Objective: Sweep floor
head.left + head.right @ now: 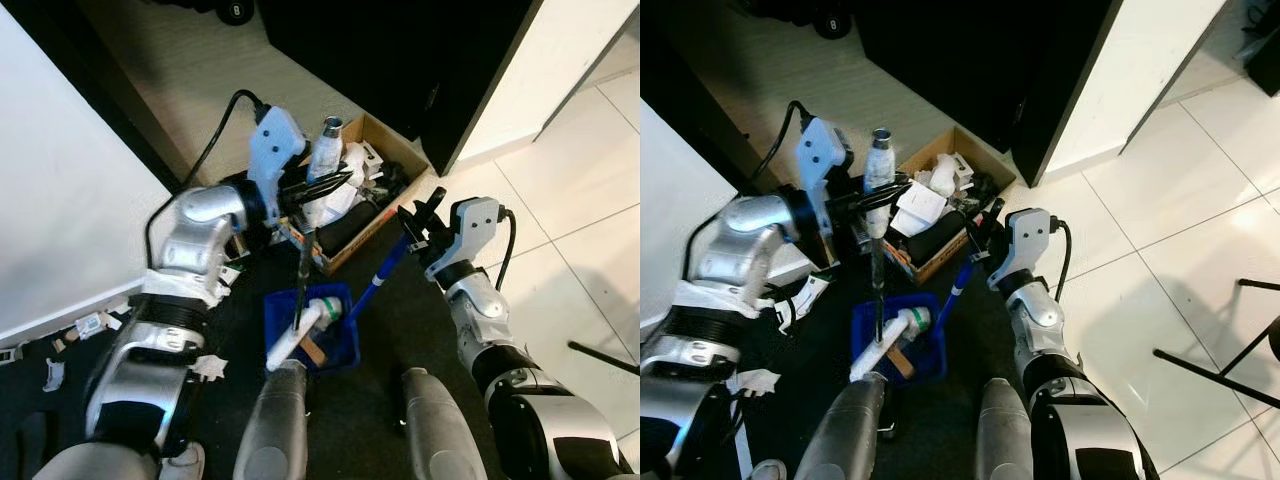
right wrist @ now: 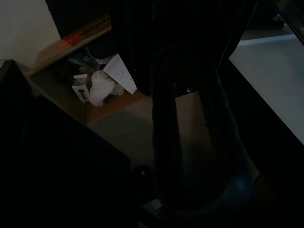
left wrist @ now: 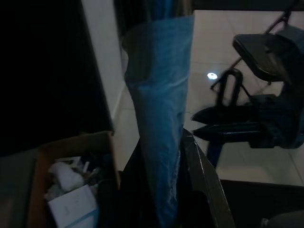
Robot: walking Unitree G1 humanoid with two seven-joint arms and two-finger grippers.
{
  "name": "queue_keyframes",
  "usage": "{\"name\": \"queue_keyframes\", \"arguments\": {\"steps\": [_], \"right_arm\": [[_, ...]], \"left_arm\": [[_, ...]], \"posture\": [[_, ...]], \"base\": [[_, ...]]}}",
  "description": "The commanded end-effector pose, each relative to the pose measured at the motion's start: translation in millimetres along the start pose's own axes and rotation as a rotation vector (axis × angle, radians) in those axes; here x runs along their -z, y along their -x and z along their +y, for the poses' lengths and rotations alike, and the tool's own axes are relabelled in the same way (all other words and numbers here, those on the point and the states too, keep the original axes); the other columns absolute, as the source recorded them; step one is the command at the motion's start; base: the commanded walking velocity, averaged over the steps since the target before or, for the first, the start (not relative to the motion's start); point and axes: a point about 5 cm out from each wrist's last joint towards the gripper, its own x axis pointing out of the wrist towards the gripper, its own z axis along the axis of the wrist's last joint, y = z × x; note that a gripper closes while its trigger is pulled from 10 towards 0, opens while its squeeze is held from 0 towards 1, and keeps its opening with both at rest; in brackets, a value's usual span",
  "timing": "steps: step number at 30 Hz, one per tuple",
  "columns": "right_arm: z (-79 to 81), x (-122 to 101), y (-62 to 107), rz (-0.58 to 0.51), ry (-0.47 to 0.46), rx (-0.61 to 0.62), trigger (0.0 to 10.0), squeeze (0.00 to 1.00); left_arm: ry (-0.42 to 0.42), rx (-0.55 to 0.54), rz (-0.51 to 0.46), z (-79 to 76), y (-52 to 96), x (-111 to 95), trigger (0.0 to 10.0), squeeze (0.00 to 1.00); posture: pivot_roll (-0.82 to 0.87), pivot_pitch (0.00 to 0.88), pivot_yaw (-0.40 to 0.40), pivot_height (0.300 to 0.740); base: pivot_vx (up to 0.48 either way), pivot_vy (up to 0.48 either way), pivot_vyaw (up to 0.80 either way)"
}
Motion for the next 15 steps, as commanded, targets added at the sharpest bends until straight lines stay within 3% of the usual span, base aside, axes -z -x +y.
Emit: {"name": "queue_keyframes", "arguments": {"steps": [1,7,10,14,15], "right_arm": [[-2.9,3.9,5.0,0.009,-0.027,0.012,10.0,0.00],[-15.3,2.6,13.9,0.007,-0.026,0.007,10.0,0.00],[-28.0,-1.5,21.2,-0.002,-0.024,0.003,10.0,0.00],[-41.4,-7.1,26.9,-0.015,-0.015,0.026,10.0,0.00],[-54.4,-14.1,31.0,-0.035,-0.012,0.059,10.0,0.00]], "left_arm": [[-0.009,-0.028,-0.022,7.7,12.4,-8.8,10.0,0.00],[-0.074,-0.191,0.017,36.1,48.5,-20.7,10.0,0.00],[-0.090,-0.298,0.075,45.6,64.1,-14.7,10.0,0.00],[-0.096,-0.398,0.112,51.0,72.0,-6.9,10.0,0.00],[-0.073,-0.469,0.122,52.8,76.9,0.9,10.0,0.00]], "posture": [[0.07,0.147,0.020,0.740],[0.07,0.126,0.019,0.740],[0.07,0.122,0.020,0.740],[0.07,0.116,0.022,0.740],[0.07,0.113,0.024,0.740]], "base": [[0.000,0.000,0.00],[0.000,0.000,0.00],[0.000,0.000,0.00],[0.000,0.000,0.00],[0.000,0.000,0.00]]}}
